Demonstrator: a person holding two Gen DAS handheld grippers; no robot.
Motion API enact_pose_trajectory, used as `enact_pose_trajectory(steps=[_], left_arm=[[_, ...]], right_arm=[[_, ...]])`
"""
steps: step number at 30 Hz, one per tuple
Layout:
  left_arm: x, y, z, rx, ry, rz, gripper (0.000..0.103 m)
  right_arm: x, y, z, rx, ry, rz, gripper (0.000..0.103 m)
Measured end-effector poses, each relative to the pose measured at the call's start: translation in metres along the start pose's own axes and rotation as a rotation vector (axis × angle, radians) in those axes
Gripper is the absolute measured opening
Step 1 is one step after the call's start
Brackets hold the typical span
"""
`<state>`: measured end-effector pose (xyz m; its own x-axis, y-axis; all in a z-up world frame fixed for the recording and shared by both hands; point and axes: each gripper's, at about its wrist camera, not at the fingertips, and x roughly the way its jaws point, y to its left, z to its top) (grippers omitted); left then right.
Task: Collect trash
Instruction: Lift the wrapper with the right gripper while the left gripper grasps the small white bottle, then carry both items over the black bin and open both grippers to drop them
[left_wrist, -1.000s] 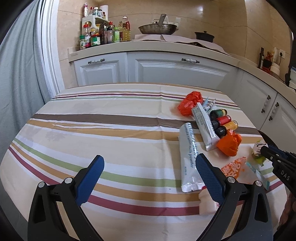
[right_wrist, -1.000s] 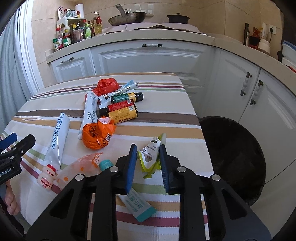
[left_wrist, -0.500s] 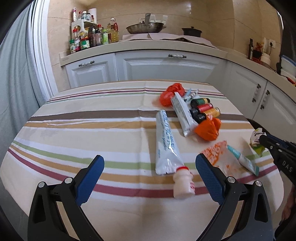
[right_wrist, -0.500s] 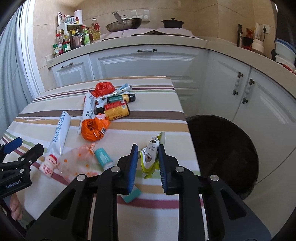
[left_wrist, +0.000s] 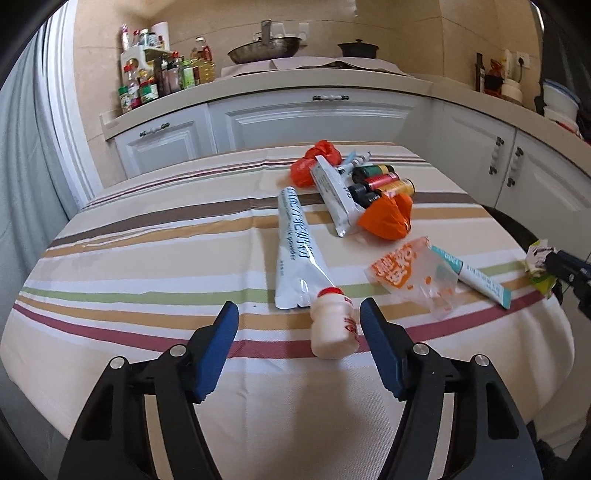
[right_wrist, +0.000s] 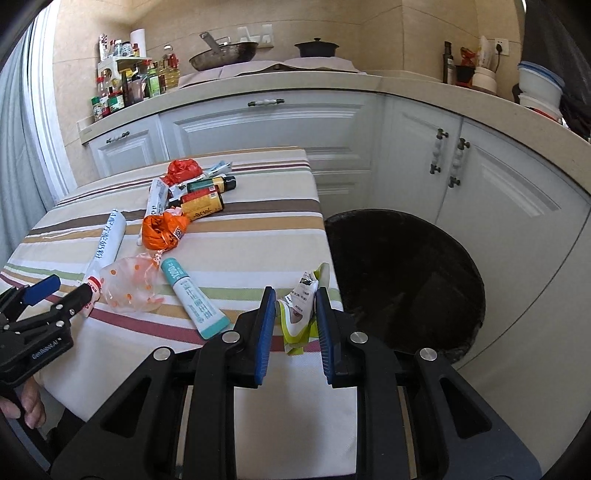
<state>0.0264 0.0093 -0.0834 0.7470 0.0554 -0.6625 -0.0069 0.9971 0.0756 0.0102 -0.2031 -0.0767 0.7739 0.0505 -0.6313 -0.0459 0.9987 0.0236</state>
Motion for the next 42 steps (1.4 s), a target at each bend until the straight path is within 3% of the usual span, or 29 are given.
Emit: enact_pose_trajectory(steps=[3,7,18,25,34,42], left_arm=[[0.002,-0.003,-0.002,0.013,0.001,-0.004,0.055],[0.005,-0.005,-0.005,0.027,0.018,-0.033,0.027],[-0.015,-0.007,0.0,0.036,-0.048,-0.027,0.027],[-0.035,-0.023,0.028,0.041,-0.106,-0.089,0.027],[-0.029,-0.084,0.075,0.109,-0.178,-0.203,0.027],[-0.007,-0.134,0.104,0.126,-0.174,-0.252,0.027]], right_arm=[[-0.001,-0.001,-0.001,0.002,-0.002,0.001,0.022],[-0.002,-0.001,-0.002,0.001,-0.006,0.004,0.022],[-0.006,-0.002,-0.001,0.001,-0.023,-0.001,0.022],[-0.011,-0.015,0.01,0.009,-0.06,-0.023,0.022],[-0.007,-0.057,0.036,0.041,-0.101,-0.103,0.022],[0.002,-0.096,0.054,0.095,-0.122,-0.148,0.022]])
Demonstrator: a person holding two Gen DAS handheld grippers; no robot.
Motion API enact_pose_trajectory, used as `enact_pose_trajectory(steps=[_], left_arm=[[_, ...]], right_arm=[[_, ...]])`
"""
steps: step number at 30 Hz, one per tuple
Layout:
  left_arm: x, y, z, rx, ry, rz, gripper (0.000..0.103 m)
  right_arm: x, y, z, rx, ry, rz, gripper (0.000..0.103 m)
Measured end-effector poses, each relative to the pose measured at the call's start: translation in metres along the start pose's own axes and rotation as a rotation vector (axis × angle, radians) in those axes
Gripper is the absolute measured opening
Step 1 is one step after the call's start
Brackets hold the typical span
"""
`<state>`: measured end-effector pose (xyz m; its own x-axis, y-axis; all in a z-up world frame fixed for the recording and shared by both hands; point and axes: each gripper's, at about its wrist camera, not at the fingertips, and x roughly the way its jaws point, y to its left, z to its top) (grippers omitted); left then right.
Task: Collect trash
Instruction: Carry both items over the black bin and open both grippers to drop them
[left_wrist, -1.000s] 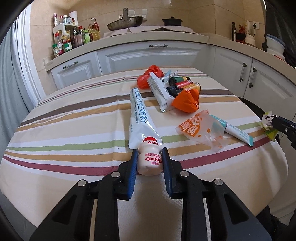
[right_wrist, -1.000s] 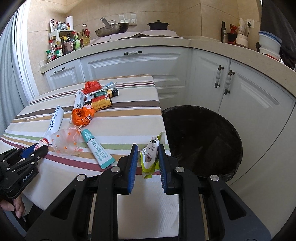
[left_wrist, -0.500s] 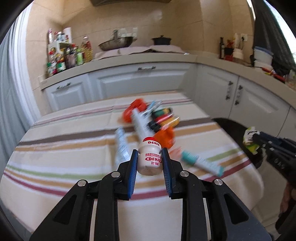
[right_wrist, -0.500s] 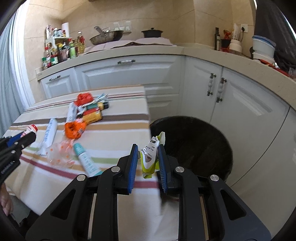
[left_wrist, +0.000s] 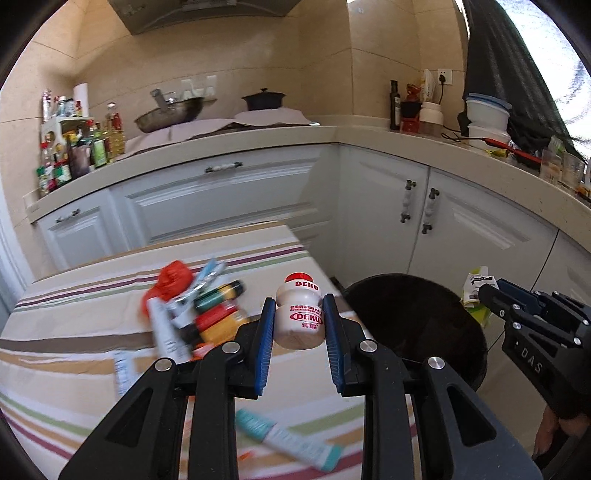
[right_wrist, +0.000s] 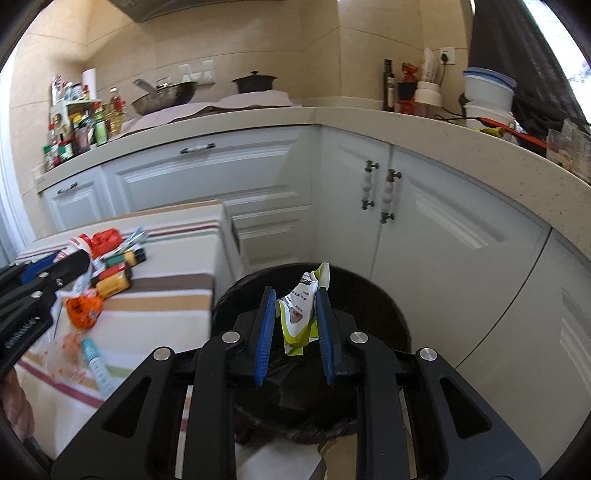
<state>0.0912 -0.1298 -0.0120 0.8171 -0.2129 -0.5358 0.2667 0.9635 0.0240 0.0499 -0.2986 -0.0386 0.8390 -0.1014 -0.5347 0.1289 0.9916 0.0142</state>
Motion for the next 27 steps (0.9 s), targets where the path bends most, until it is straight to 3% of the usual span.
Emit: enact_pose_trajectory(steps=[16,19,21,23,27], left_arm=[[0.075,-0.057,0.019,0.035,0.066,-0.012,0.027],[0.089,-0.063,0.019,0.05,0.085,-0.011,0.027],[0.099,-0.066,0.019,0.063,0.104,-0.004,0.033],[0.103,-0.066,0.017,0.055,0.115,-0.005,0.044],[0.104,-0.066,0.017,0.056,0.108,0.001,0.052]], right_arm=[[0.053,-0.04,0.01,0.048,0.034,-0.024,0.022],[0.064,-0.044,0.01,0.057,0.049,-0.025,0.027],[0.071,-0.048,0.009,0.069,0.052,-0.028,0.038],[0.076,-0.05,0.009,0.074,0.055,-0.038,0.042],[0.08,-0.056,0.009,0.082,0.058,-0.05,0.044]])
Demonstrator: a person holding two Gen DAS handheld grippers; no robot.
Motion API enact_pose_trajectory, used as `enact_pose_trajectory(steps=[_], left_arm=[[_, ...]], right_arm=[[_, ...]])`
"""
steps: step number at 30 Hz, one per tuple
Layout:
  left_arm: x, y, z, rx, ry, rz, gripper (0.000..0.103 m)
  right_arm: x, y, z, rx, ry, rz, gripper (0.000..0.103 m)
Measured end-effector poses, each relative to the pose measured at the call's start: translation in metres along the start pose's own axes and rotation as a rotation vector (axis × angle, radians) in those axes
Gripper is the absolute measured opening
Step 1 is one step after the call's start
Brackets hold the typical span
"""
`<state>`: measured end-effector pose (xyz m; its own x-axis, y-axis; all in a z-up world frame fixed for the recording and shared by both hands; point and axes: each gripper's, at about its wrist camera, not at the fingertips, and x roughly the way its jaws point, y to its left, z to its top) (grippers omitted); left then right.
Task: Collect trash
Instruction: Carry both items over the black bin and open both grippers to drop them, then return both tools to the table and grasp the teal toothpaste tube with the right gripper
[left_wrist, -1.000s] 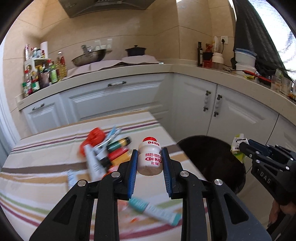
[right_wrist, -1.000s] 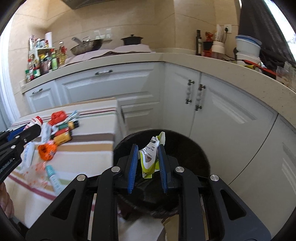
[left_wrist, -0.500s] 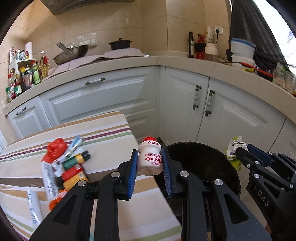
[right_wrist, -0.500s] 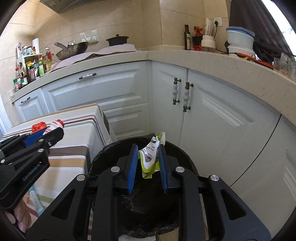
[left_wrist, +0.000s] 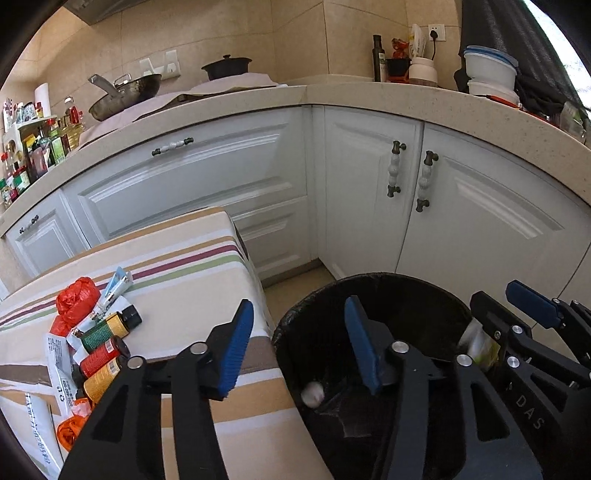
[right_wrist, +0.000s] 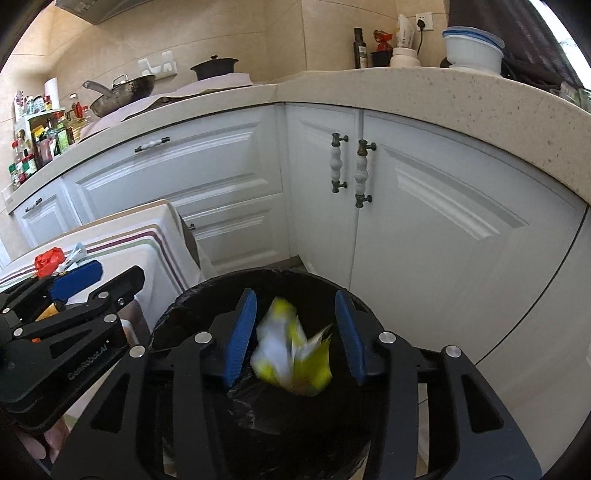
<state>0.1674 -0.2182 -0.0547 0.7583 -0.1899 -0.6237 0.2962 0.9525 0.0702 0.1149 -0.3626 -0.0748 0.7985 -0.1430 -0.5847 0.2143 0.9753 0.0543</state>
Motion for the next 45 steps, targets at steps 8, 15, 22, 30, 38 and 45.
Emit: enact_pose_trajectory(steps=[8,15,22,30,38,45], left_arm=[[-0.005,0.004,0.004,-0.011,-0.012,0.006,0.055],[-0.027,0.018,0.002,-0.013,-0.025,0.015,0.055],[-0.057,0.059,-0.015,-0.057,-0.007,0.053,0.055],[-0.101,0.124,-0.046,-0.133,-0.011,0.181,0.057],[-0.128,0.184,-0.087,-0.22,0.026,0.312,0.058],[-0.138,0.227,-0.122,-0.302,0.08,0.401,0.058]], right_arm=[[-0.003,-0.001,-0.001,0.004,0.001,-0.012,0.044],[-0.017,0.01,-0.003,-0.004,-0.001,0.002,0.044],[-0.039,0.047,-0.016,-0.051,0.009,0.075,0.044],[-0.063,0.11,-0.039,-0.147,0.028,0.202,0.044],[-0.077,0.164,-0.067,-0.241,0.074,0.301,0.044],[-0.075,0.19,-0.085,-0.299,0.126,0.339,0.044]])
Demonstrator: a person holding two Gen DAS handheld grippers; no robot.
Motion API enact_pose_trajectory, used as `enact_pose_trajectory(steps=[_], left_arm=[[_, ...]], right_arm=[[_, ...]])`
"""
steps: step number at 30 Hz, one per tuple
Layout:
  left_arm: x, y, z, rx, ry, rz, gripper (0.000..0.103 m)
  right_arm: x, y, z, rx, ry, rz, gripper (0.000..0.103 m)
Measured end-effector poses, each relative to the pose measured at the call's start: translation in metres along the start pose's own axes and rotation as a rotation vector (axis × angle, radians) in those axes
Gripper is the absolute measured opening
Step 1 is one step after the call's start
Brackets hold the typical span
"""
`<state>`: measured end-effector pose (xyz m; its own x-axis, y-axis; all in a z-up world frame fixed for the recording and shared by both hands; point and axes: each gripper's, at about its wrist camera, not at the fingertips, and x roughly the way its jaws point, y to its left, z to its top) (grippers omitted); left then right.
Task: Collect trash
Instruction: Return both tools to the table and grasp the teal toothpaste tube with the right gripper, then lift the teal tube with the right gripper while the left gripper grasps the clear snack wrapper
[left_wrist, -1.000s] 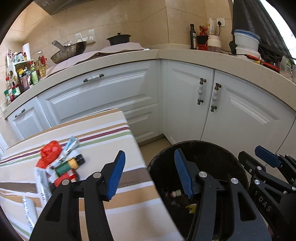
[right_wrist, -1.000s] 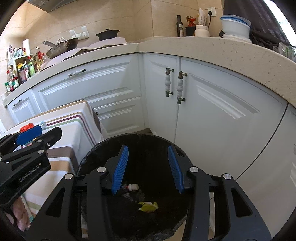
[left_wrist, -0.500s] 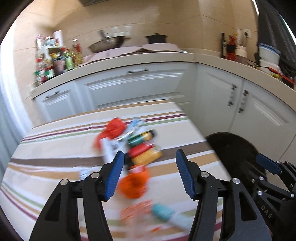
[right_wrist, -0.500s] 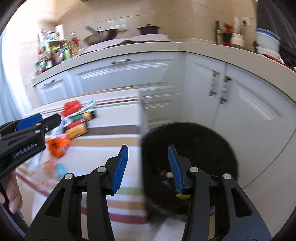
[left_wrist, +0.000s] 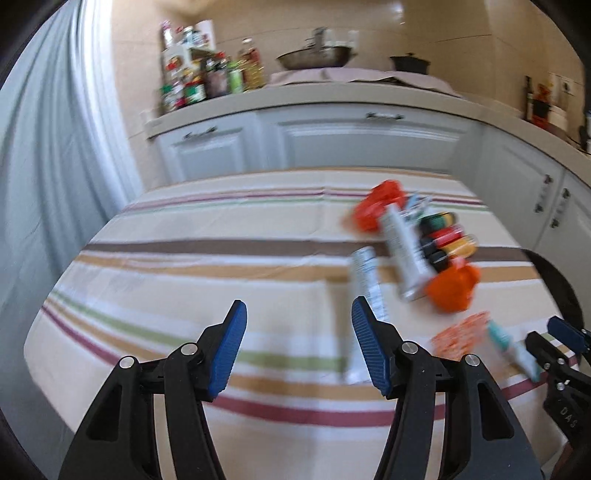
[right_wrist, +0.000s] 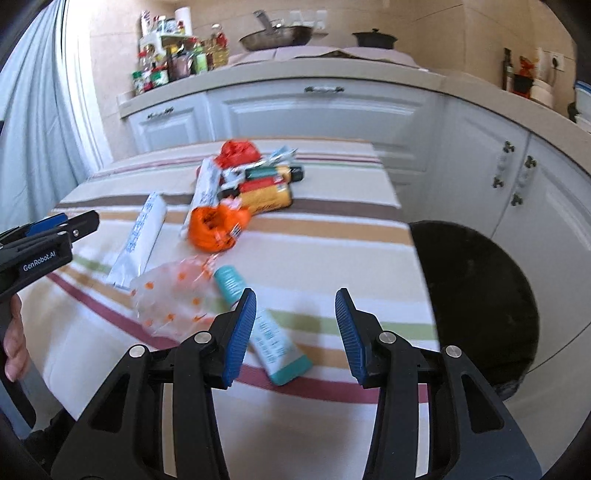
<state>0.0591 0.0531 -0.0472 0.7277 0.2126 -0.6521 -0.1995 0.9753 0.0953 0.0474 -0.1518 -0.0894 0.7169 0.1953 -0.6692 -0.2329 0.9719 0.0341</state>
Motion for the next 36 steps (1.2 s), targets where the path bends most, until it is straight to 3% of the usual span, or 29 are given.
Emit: enact_pose_trajectory(steps=[12,14,15,18,26,36], left_arm=[[0.008,0.04,-0.018,-0.065,0.044,0.057,0.058],[0.008,0.039,-0.02,-0.067,0.047,0.054,0.058],[0.009,0.04,-0.02,-0.065,0.048,0.045,0.058],[0.007,0.035,-0.02,-0.053,0.048,0.035,0.058],[0.003,0.02,-0.019,-0.026,0.041,0.006,0.058],[-0.015,-0.013,-0.013,-0.004,0.009,-0.099,0.058]], right_arm=[[0.011,0.015,-0.007,-0.038,0.052,-0.002,0.043],[0.011,0.016,-0.007,-0.048,0.053,-0.009,0.039],[0.012,0.016,-0.007,-0.05,0.052,-0.013,0.031],[0.011,0.014,-0.007,-0.055,0.051,-0.027,0.02],[0.009,0.006,-0.007,-0.029,0.036,-0.013,0.017],[-0.003,-0.022,-0.006,0.035,-0.003,-0.041,0.017]])
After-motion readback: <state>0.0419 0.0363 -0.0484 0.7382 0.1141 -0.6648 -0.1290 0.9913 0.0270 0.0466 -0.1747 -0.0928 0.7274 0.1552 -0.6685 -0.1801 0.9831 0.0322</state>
